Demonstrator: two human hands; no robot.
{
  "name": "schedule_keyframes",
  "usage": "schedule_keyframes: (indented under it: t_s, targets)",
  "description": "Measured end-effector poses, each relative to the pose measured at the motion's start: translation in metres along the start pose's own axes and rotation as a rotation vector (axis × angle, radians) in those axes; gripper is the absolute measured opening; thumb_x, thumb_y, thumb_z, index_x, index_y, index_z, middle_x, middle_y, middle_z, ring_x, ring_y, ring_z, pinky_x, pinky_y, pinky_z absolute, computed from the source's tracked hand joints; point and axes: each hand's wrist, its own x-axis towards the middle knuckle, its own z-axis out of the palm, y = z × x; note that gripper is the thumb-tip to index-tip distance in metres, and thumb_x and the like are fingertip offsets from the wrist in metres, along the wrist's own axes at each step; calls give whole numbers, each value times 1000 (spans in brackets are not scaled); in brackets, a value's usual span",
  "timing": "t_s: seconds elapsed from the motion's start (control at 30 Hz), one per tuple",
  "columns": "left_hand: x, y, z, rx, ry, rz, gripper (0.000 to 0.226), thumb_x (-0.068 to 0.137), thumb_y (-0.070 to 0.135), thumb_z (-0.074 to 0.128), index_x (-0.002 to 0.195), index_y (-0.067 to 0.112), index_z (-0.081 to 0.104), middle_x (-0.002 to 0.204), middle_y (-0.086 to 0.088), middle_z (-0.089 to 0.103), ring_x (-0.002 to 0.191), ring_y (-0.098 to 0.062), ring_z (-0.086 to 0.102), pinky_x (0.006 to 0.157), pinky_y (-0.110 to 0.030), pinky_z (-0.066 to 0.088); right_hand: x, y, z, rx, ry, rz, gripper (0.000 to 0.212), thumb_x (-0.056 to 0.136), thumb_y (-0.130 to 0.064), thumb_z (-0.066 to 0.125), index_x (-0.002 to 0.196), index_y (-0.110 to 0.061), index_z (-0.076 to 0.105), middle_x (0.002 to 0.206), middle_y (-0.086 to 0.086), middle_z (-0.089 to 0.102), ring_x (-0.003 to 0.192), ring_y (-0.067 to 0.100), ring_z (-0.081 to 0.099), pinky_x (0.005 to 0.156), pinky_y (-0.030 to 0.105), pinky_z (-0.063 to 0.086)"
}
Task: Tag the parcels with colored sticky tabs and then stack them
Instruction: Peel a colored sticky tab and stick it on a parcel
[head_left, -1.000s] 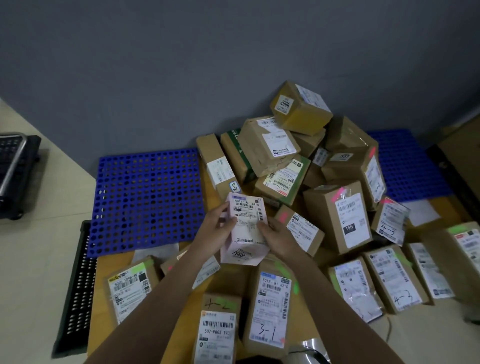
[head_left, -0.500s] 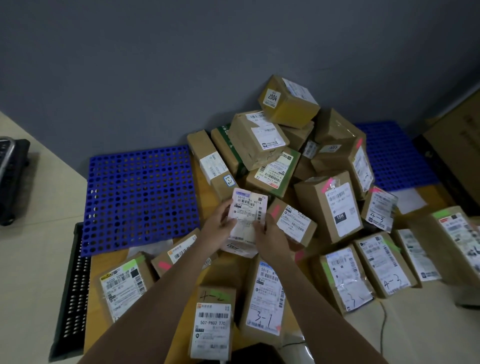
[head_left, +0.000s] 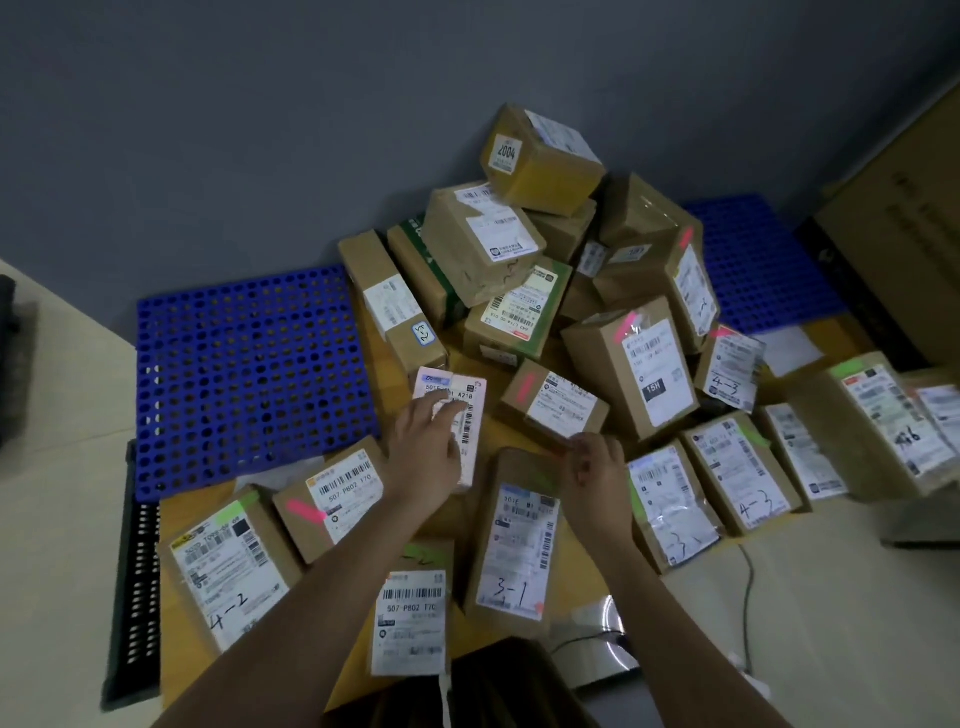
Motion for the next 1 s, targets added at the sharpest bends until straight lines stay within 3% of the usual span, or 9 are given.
schedule_keyframes:
  t_s: [0.13, 0.27, 0.4, 0.57, 0.8, 1.0]
  targets:
    - [-4, 22, 16, 97, -92, 147, 43, 94, 15, 45, 136, 25, 46, 148, 3, 31, 135, -22, 20, 111, -38, 15, -22, 29, 13, 219, -224, 118, 37, 96, -28, 53, 131, -28, 42, 116, -4, 53, 103, 9, 57, 79, 23, 49]
    - [-6, 24, 30, 197, -196, 219, 43, 95, 24, 44, 138, 26, 43, 153, 3, 21, 142, -20, 9, 116, -42, 7, -31, 34, 19, 294, -283, 73, 34, 94, -19, 57, 125, -28, 47, 108, -4, 57, 96, 9, 58, 76, 21, 50]
    - [-8, 21, 35, 283, -220, 266, 45, 97, 29, 44, 141, 24, 40, 157, 0, 16, 145, -20, 4, 115, -46, 1, -25, 61, 13, 28, -137, 246, 22, 95, -11, 52, 114, -11, 60, 103, 6, 64, 95, 23, 60, 71, 28, 43]
    - [-11, 19, 37, 307, -228, 289, 47, 97, 30, 43, 144, 25, 37, 159, -1, 11, 146, -20, 0, 116, -45, -5, -11, 74, 22, -206, -283, 221, 24, 94, -8, 48, 115, -9, 60, 118, 13, 60, 101, 29, 60, 83, 34, 48]
    - [-8, 14, 39, 217, -134, 317, 40, 94, 25, 51, 133, 20, 51, 154, -6, 27, 142, -21, 9, 115, -49, 5, 22, 62, 42, -387, -339, 153, 30, 95, -5, 46, 124, -8, 54, 132, 12, 51, 109, 27, 59, 91, 33, 49]
    - [-8, 11, 39, 160, -90, 319, 35, 91, 22, 53, 126, 19, 57, 149, -7, 35, 139, -22, 17, 114, -51, 14, 24, 65, 48, -394, -319, 157, 23, 95, -3, 45, 112, -7, 60, 121, 12, 58, 104, 28, 61, 88, 33, 49]
